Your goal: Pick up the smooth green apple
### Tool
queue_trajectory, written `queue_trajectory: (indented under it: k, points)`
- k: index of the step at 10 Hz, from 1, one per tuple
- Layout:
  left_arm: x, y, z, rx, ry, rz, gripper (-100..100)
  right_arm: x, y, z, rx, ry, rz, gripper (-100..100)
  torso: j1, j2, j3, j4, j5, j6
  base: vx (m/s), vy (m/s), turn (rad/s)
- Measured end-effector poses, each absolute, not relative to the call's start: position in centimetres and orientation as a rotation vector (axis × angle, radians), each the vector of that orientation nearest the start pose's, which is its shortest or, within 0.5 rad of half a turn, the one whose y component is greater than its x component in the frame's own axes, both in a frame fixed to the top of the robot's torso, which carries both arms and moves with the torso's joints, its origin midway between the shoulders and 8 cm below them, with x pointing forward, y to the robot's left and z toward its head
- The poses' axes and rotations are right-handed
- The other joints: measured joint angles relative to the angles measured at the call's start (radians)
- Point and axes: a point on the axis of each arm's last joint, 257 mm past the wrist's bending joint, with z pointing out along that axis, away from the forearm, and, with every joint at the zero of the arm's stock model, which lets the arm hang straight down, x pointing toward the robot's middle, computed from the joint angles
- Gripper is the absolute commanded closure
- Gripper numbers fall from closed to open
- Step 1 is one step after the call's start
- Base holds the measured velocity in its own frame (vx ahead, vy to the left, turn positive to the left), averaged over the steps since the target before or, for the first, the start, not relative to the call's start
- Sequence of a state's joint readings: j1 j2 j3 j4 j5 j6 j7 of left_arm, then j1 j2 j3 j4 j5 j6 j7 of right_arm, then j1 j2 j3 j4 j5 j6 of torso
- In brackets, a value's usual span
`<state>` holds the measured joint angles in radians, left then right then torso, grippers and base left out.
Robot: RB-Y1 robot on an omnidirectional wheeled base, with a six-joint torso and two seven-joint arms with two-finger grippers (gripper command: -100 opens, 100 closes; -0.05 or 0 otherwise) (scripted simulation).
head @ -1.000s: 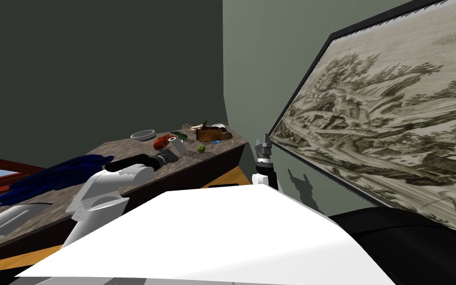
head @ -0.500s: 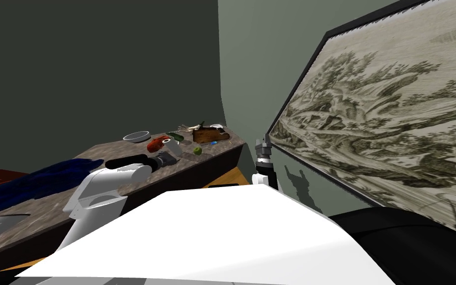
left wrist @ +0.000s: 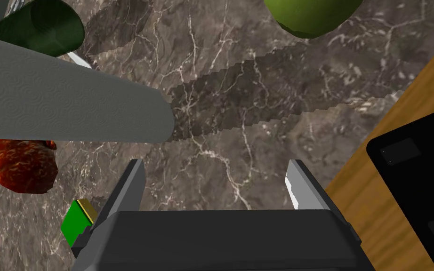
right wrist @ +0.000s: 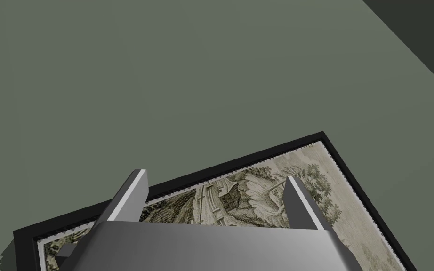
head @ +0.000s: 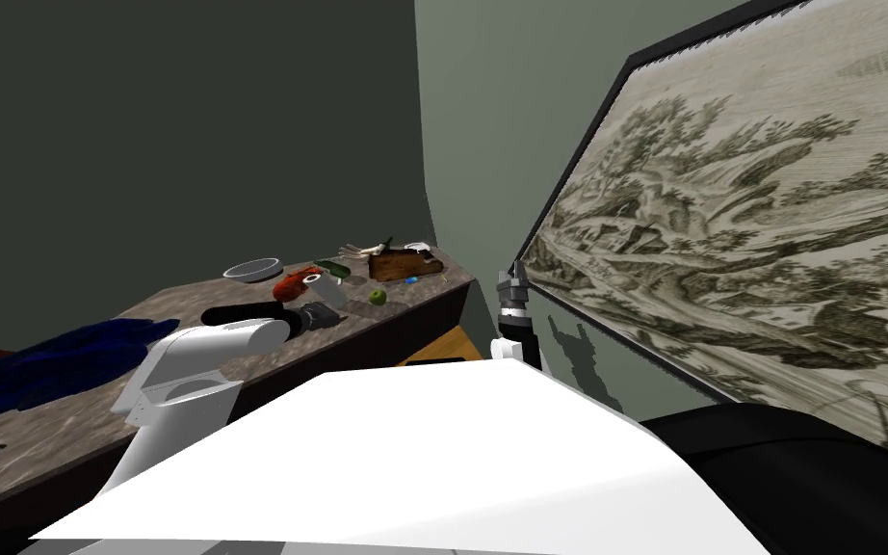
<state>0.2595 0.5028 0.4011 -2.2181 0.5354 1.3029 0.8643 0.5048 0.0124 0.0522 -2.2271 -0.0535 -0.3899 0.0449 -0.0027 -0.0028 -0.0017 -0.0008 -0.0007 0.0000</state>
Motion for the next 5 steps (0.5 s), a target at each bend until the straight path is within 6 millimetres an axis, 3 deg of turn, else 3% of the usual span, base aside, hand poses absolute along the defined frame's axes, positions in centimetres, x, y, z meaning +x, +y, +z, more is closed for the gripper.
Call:
queue_trajectory:
  k: [5]
  points:
    - [34.5, 45.1, -25.4, -2.624, 0.676, -0.792, -100, 37.2, -27.3, -2.4, 0.823, 0.703, 1.306, 0, 0.0, -0.001, 0.0, 0.0, 0.0, 0.0, 0.052, -0.047, -0.049]
